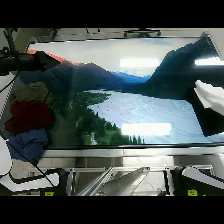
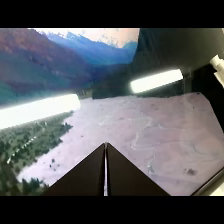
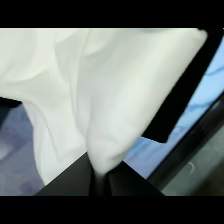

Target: Fold the shirts.

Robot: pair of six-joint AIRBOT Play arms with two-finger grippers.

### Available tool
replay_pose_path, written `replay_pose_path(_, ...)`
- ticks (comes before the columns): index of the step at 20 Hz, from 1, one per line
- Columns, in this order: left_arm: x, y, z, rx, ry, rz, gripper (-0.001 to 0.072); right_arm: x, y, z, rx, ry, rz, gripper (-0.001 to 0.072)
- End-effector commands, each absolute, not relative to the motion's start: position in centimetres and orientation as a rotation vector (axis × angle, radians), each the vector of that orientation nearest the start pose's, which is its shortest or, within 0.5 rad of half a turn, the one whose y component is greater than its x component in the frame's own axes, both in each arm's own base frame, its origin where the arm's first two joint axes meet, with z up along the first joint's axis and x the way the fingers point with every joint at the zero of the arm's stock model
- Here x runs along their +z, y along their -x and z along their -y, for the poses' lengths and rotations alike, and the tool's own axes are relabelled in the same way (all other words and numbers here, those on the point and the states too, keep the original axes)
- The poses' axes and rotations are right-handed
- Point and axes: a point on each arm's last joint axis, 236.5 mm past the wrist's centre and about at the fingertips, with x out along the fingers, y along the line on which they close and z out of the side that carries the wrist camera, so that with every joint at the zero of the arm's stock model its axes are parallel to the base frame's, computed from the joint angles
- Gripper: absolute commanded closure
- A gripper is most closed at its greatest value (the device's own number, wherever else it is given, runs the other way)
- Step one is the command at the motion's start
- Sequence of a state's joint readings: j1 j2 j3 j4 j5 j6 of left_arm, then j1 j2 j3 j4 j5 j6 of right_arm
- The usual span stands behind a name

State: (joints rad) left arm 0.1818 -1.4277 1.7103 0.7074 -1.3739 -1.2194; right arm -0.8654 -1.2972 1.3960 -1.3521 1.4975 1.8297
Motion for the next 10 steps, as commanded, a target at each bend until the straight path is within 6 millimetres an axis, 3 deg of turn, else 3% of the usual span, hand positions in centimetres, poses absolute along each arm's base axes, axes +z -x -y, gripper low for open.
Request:
replay_pose_path(1, 21.0, -45.2, 9.7, -0.663, 0.376, -0.848, 0.0689, 0.1, -22.7, 23.5, -0.776, -0.928, -1.307, 0.0695)
replay_pose_path(3, 20.9, -45.2, 9.7, -0.663, 0.377, -0.850, 0.0688, -2.8, -21.2, 22.6, -0.789, -0.936, -1.371, 0.0683)
replay_pose_path(4, 20.8, -45.3, 9.7, -0.663, 0.378, -0.853, 0.0688, -3.8, -20.1, 22.3, -0.805, -0.924, -1.423, 0.0538)
replay_pose_path(5, 20.6, -45.2, 9.7, -0.665, 0.379, -0.859, 0.0688, -4.1, -18.8, 22.2, -0.821, -0.911, -1.482, 0.0331)
replay_pose_path(6, 20.4, -45.2, 9.7, -0.668, 0.381, -0.866, 0.0688, -4.1, -17.7, 22.1, -0.838, -0.894, -1.533, 0.0177)
replay_pose_path(8, 19.8, -45.5, 9.7, -0.667, 0.389, -0.877, 0.0689, -2.7, -17.3, 23.0, -0.893, -0.887, -1.536, 0.0176)
replay_pose_path(10, 19.6, -45.9, 9.6, -0.662, 0.396, -0.872, 0.0689, 0.3, -19.4, 23.9, -0.888, -0.908, -1.450, 0.0190)
